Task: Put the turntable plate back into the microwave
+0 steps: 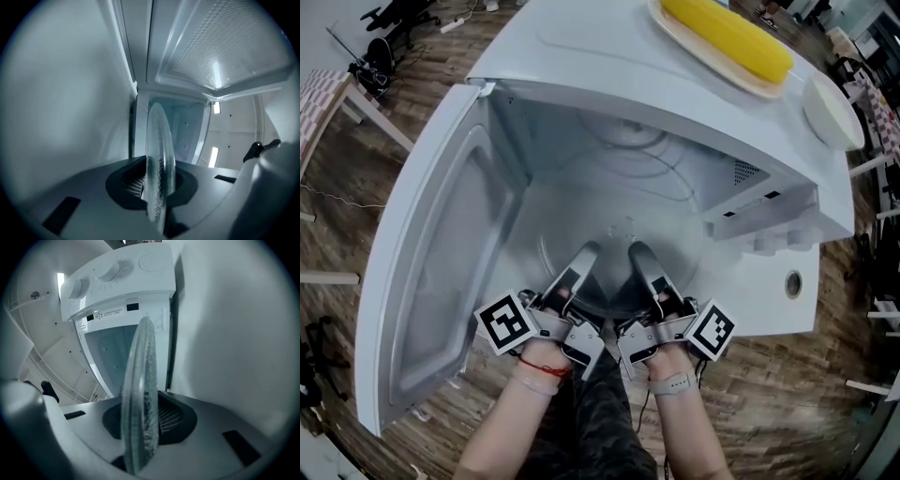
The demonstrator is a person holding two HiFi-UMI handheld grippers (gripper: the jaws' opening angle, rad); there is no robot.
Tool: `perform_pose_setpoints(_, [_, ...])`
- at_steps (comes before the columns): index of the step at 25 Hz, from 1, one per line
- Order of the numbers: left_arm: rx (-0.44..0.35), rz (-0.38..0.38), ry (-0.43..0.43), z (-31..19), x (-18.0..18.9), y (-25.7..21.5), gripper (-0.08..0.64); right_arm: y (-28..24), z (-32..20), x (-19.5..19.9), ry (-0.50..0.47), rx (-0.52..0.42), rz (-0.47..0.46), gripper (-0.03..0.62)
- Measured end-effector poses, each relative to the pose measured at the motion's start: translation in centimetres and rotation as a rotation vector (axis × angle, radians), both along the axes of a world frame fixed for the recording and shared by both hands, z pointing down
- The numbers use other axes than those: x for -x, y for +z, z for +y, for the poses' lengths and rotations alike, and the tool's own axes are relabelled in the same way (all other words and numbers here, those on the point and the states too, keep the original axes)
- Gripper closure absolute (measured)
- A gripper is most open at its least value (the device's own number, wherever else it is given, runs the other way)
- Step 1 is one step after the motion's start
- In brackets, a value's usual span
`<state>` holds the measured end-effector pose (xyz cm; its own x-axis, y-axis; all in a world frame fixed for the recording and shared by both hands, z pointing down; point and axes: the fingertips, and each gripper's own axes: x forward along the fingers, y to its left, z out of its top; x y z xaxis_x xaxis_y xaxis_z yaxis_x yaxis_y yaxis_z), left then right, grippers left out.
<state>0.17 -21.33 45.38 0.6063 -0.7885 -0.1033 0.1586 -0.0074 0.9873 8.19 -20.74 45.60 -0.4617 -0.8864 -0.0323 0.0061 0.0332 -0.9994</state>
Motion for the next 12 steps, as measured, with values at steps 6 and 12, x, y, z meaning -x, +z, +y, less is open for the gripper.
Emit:
perform_pose_setpoints(6, [-0.003, 0.004, 0.005, -0.1, 0.2, -0.1, 0.529, 0.0, -0.9, 0.0, 0.005, 0.006, 0.004, 0.520])
perform_pose_setpoints(12, [-0.006, 0.003, -0.003, -0.1, 0.2, -0.1, 0.529, -0.1, -2.2, -0.2, 0.004, 0.001, 0.002, 0.520])
